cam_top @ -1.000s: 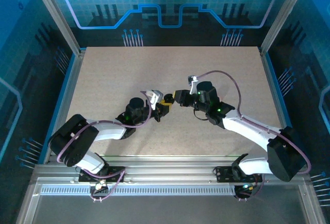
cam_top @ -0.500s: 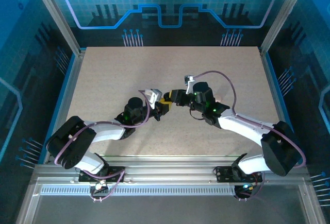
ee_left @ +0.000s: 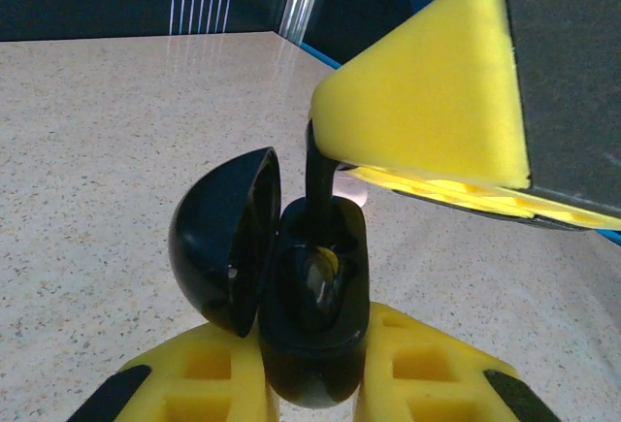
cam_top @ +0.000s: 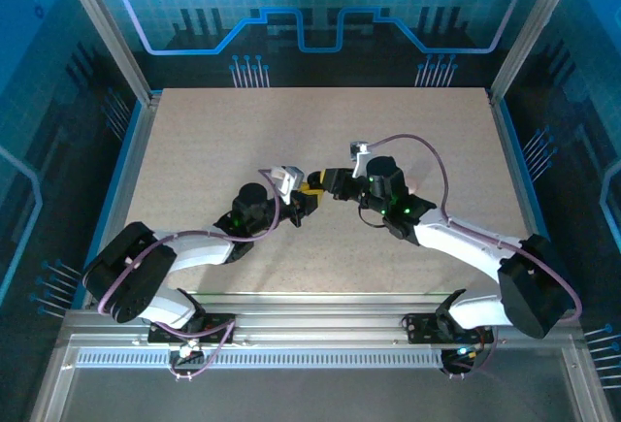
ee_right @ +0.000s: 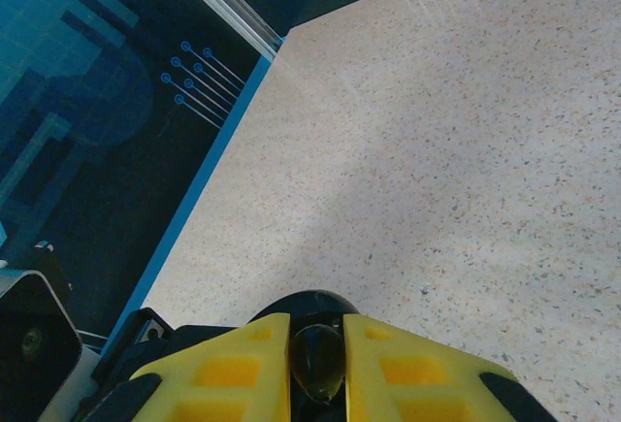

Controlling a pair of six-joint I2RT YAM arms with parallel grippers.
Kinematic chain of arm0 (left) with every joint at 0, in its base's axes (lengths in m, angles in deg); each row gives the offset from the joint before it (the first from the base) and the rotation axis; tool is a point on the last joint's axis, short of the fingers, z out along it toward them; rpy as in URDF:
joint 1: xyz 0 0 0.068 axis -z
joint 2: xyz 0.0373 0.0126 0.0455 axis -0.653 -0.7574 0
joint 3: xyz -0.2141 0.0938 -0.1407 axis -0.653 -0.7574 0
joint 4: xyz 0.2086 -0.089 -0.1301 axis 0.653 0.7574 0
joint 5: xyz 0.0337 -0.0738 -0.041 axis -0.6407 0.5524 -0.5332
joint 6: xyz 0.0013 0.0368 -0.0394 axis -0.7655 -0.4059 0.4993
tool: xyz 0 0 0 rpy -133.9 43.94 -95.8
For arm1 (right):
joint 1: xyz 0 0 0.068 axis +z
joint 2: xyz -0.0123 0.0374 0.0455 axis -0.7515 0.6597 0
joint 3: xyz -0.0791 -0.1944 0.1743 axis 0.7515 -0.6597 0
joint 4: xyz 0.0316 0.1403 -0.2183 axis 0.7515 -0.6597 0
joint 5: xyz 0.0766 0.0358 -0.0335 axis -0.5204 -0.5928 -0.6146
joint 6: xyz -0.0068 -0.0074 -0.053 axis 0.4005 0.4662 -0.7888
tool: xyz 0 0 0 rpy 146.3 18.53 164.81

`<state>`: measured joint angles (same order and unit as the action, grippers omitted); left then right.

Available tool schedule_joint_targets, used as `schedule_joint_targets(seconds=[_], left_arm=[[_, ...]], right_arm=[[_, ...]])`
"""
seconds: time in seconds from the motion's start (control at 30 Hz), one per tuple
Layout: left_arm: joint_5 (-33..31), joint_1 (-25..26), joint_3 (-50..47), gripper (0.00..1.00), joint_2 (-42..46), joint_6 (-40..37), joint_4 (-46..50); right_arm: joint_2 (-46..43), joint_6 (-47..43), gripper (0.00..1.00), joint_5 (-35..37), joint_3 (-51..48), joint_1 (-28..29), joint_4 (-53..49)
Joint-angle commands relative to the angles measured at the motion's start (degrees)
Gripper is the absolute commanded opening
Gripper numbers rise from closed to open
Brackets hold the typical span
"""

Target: Insert the wireless bluetooth earbuds into the charging case

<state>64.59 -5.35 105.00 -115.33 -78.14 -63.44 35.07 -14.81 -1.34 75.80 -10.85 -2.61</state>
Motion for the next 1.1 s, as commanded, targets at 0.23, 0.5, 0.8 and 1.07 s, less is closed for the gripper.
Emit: schedule_joint_targets(seconds=[0.23,0.5,0.8,1.07], left_arm=[[0.1,0.2,0.4,0.14,2.2,0.2,-3.5],[0.6,0.2,0.3,0.14,1.8,0.2,-5.7],[0.7,0.2,-0.1,0.14,3.0,-0.4,-5.6],[1.3,0.2,-0.6,0.14,3.6,-0.9,-6.4]], right_arm=[[-1.1,0.2,0.19,0.0,-1.5,1.2,0.7],[-1.0,0.2,0.19,-0.8,-2.0,1.2,1.2],[-1.7,-0.5,0.2,-1.1,-2.3,1.2,0.1],[-1.5,-1.8,0.2,-1.5,-1.7,1.2,-1.0]])
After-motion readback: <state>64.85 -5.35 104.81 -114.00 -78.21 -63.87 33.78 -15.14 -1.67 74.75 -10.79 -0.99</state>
